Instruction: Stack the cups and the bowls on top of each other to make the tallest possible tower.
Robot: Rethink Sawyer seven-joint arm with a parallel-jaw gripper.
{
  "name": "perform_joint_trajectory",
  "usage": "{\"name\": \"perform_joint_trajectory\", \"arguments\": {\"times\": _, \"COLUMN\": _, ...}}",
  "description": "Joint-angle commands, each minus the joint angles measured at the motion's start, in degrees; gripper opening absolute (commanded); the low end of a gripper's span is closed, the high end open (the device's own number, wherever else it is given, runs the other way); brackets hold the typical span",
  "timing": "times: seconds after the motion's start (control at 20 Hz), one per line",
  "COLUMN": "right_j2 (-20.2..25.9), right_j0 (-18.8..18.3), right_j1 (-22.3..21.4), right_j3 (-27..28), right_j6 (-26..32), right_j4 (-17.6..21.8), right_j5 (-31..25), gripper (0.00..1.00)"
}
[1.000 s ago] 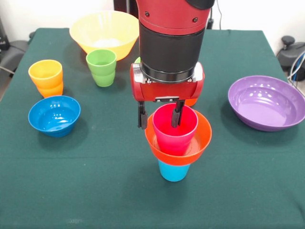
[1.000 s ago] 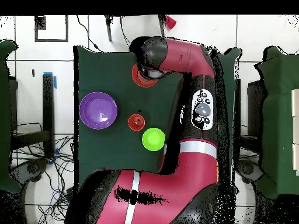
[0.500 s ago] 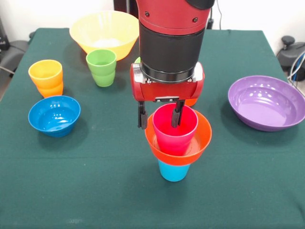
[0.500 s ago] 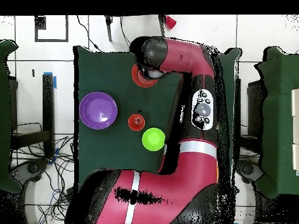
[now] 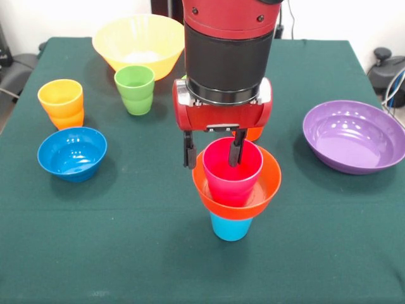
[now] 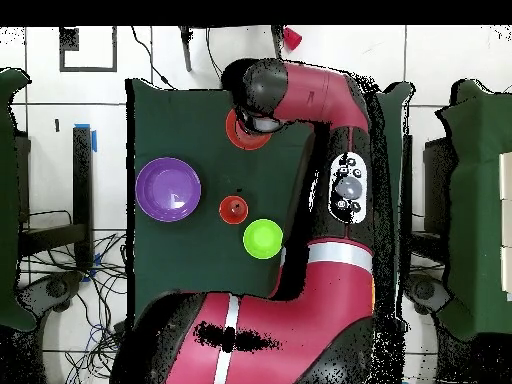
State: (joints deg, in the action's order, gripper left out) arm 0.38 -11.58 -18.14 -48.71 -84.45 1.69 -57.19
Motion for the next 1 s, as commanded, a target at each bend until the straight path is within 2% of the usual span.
{"name": "perform_joint_trajectory", "arguments": {"times": 0.05, "right_j2": 2.88, "right_j0": 0.37, "right_j1": -2.63, "right_j3": 1.0, "right_j6": -3.19, "right_j4": -0.42, "right_j5": -7.11, "gripper": 1.0}}
{"name": "perform_joint_trajectory", "arguments": {"times": 0.5, "right_j2": 3.3, "right_j0": -1.19, "right_j1": -4.98, "right_j3": -0.7, "right_j6": -1.07, "right_j4": -0.67, "right_j5": -8.31, "gripper": 1.0}}
{"name": "perform_joint_trajectory", "arguments": {"times": 1.0, "right_j2": 4.07, "right_j0": -4.13, "right_j1": -7.34, "right_j3": -0.03, "right_j6": 3.28, "right_j4": -0.09, "right_j5": -12.56, "gripper": 1.0}}
